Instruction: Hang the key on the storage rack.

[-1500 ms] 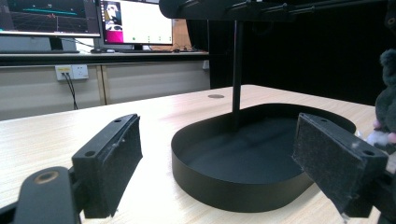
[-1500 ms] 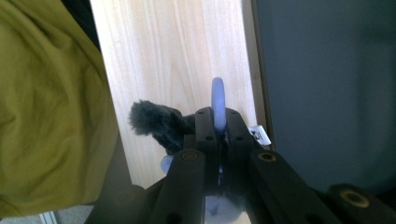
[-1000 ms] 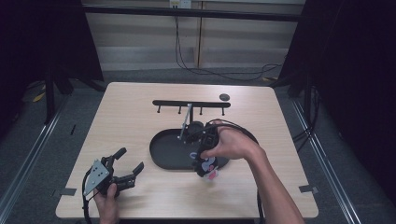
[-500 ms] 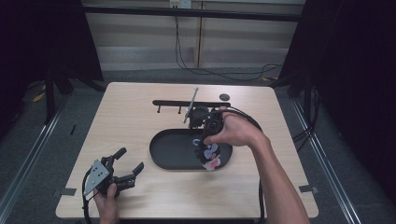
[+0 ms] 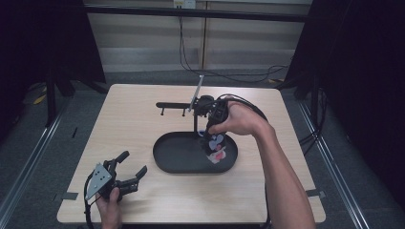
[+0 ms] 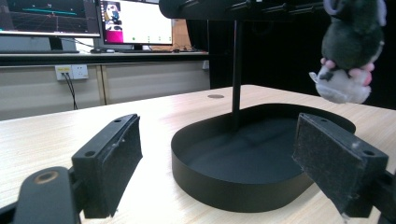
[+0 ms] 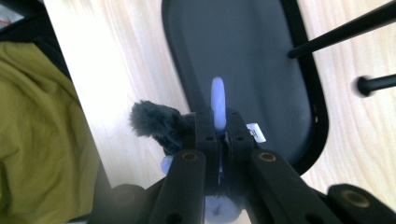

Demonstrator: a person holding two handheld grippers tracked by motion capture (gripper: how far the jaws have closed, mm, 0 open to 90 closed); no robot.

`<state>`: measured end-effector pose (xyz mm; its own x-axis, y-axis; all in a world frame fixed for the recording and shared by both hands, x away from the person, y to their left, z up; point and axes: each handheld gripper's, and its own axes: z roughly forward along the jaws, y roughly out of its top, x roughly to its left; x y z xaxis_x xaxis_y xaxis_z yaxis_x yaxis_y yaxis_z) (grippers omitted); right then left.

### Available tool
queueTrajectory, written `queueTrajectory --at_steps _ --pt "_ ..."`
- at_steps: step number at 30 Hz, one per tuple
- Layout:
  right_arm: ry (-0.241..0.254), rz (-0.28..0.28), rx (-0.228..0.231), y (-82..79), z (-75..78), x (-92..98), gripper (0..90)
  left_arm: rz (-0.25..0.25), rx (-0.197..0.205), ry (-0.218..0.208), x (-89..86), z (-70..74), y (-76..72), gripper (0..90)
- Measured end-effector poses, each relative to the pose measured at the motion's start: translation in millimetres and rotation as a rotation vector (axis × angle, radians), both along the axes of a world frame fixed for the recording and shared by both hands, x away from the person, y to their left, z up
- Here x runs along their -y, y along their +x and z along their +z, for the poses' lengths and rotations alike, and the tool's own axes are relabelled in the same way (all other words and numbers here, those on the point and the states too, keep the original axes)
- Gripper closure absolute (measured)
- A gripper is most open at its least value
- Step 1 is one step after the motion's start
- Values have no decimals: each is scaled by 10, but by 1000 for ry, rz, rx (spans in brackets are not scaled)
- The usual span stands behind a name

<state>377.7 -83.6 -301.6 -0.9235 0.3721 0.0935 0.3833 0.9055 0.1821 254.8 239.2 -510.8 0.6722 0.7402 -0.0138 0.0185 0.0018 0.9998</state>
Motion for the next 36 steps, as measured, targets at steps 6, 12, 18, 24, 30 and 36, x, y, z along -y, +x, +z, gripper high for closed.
queueTrajectory --at_steps 6,12,18,24,30,36 --pt "-16 -22 -16 167 1 8 872 1 -3 -1 1 2 -1 152" --pt "-43 -47 -19 260 3 33 872 1 -5 -5 4 1 -3 152" --pt "-44 -59 -9 318 17 43 871 0 -3 1 0 2 -1 152" --pt "-59 -72 -15 406 1 59 871 1 -1 -3 3 1 0 152" --pt "-72 -85 -26 480 1 85 871 1 0 -1 2 1 1 152" --pt "-70 -100 -35 557 5 100 867 1 0 -4 5 1 1 152"
